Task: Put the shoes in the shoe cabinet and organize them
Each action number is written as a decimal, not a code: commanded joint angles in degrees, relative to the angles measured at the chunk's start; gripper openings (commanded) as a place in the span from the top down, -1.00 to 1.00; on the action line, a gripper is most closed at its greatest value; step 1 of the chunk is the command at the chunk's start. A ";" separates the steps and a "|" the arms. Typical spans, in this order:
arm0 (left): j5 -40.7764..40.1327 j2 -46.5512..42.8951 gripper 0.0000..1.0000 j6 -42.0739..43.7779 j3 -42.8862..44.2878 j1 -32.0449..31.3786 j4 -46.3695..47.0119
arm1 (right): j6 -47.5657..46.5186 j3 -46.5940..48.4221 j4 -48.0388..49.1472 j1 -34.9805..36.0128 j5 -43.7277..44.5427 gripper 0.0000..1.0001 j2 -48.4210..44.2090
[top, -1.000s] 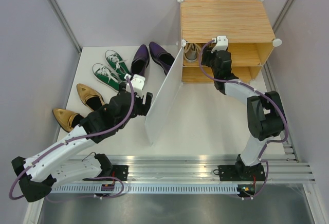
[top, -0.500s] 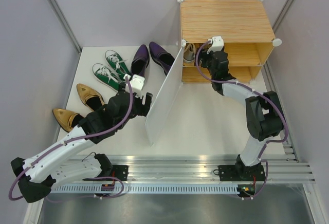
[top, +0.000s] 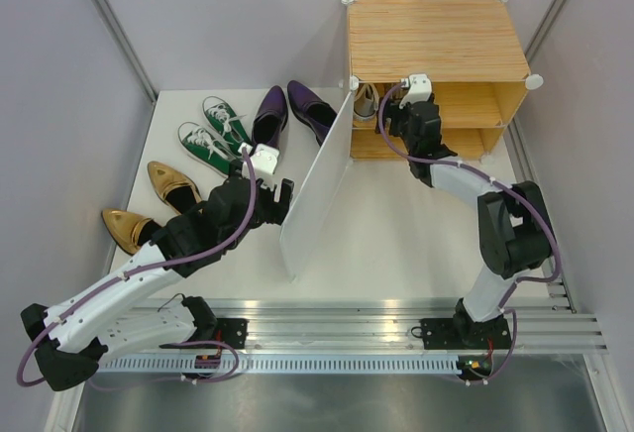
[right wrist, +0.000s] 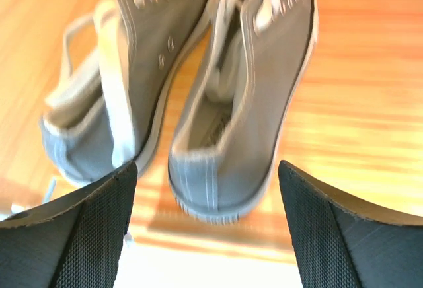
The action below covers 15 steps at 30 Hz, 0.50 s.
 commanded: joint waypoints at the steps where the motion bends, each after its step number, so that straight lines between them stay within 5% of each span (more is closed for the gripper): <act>1: 0.61 -0.85 -0.68 2.00 0.53 0.24 0.45 | 0.21 -2.72 -3.01 0.35 1.14 -0.81 -4.11; 15: -6.50 -3.40 -0.68 2.18 -0.26 0.33 1.59 | 6.53 -16.51 -10.82 -0.18 2.97 -0.80 -25.63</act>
